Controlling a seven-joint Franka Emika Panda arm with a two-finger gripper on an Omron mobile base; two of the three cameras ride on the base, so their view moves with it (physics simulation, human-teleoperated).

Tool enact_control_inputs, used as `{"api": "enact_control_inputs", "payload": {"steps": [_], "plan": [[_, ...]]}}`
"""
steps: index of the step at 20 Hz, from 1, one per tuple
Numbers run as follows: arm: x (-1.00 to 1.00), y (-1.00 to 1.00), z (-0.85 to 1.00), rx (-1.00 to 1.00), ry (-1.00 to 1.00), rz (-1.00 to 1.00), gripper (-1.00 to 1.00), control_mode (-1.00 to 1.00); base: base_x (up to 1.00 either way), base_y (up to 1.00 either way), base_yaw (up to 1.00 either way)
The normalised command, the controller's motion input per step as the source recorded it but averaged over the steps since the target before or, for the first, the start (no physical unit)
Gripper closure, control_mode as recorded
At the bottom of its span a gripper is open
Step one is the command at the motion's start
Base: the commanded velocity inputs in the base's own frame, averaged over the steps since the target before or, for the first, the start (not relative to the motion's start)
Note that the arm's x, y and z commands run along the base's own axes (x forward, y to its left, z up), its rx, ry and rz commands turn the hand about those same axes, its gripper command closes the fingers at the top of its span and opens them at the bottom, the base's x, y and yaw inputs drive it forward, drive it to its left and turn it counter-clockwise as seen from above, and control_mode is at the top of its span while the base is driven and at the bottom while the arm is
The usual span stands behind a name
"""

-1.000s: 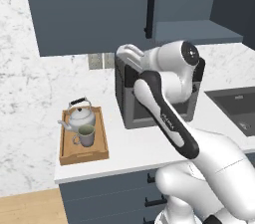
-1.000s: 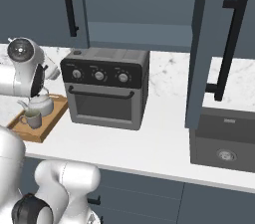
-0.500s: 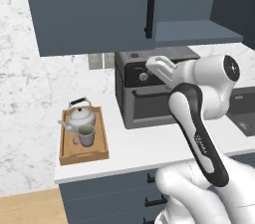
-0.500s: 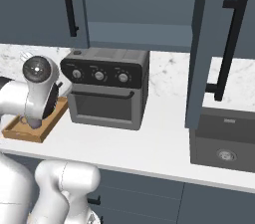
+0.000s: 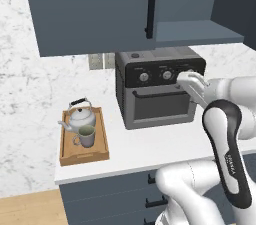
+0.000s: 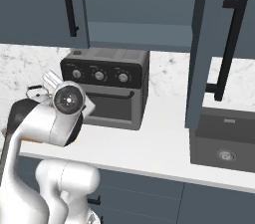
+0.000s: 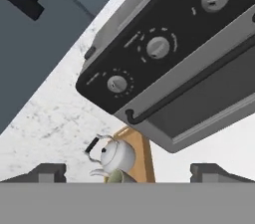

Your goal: Pick the kettle from the counter and place it on the tray. Then pick the mug from the cabinet and place it on the tray. Then close the cabinet doors.

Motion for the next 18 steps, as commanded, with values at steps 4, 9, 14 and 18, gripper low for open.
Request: {"api": "enact_control_inputs", "payload": {"steps": [4, 9, 14, 18], "plan": [[-0.27, -0.64, -0.26, 0.07, -0.11, 0.00, -1.00, -1.00, 0.00, 0.00, 0.00], [-0.20, -0.66, -0.17, 0.08, -0.16, 0.00, -1.00, -1.00, 0.00, 0.00, 0.00], [-0.24, -0.61, -0.18, 0.09, -0.26, 0.00, -1.00, -1.00, 0.00, 0.00, 0.00], [-0.06, -0.59, -0.16, 0.12, -0.31, 0.00, -1.00, -1.00, 0.00, 0.00, 0.00]]}}
